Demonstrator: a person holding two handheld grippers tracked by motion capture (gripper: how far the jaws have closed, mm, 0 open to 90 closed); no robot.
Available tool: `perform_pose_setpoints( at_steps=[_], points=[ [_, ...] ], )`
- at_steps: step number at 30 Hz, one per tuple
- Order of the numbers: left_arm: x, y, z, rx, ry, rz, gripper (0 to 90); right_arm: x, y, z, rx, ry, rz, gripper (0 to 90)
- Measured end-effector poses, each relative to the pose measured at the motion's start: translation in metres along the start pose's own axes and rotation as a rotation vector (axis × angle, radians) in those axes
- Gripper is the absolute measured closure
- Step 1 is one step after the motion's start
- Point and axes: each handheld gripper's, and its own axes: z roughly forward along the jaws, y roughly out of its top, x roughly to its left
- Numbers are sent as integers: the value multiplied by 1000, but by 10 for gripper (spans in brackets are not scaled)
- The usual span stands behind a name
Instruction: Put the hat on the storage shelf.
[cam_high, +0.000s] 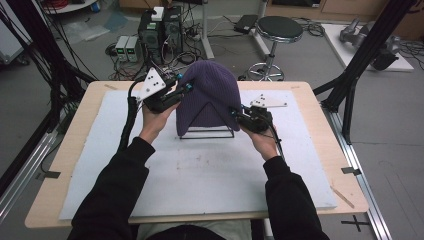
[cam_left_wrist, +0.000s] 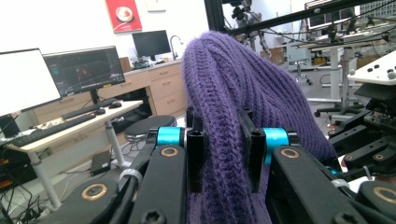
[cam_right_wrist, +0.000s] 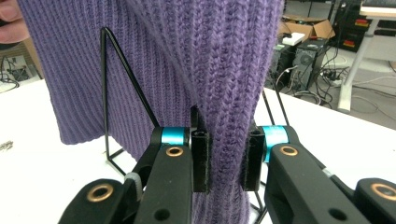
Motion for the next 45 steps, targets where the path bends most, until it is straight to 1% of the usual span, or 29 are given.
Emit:
perform_pose_setpoints(
  at_steps=[3, 5, 6, 10, 14, 16, 19, 22, 24, 27, 32, 33, 34, 37, 38, 41, 45],
  points=[
    [0, -6, -2, 6, 10, -20, 769, 1, -4, 3, 10, 0, 9, 786],
    [-2, -6, -2, 9, 13, -20, 769, 1, -5, 4, 10, 1, 11, 786],
    [-3, -6, -2, 16, 13, -10, 769, 1, -6, 4, 15, 2, 20, 786],
    [-8, -4, -2, 23, 12, 11, 769, 0, -12, 4, 12, 0, 26, 783],
    [-12, -5, 1, 49, 7, 38, 769, -1, -17, 6, 19, -3, 31, 781],
    [-13, -7, 3, 57, 6, 45, 769, -2, -21, 8, 37, -3, 41, 777],
    [-12, -9, 4, 71, 0, 46, 769, -2, -22, 10, 49, -10, 44, 777],
    [-13, -11, 4, 73, 3, 45, 768, -2, -23, 11, 51, -11, 42, 777],
    [-14, -12, 4, 75, 7, 45, 768, -2, -24, 13, 60, -12, 40, 776],
    [-14, -17, 3, 90, 14, 53, 767, -1, -26, 15, 80, -14, 41, 774],
    [-12, -24, -1, 94, 18, 34, 766, 0, -27, 17, 96, -19, 37, 759],
    [-12, -26, -1, 95, 18, 29, 766, 0, -28, 18, 108, -12, 52, 758],
    [-12, -27, -2, 94, 16, 25, 766, 0, -28, 18, 108, -12, 52, 758],
    [-12, -33, -3, 95, 5, -3, 764, 0, -30, 19, 120, -11, 56, 759],
    [-13, -35, -3, 97, 5, -6, 764, 0, -31, 20, 136, -17, 59, 760],
    [-13, -39, -3, 104, 8, -13, 763, 0, -31, 20, 142, -18, 58, 760],
    [-12, -40, -3, 103, 8, -12, 755, -1, -31, 20, 145, -20, 64, 753]
  ],
)
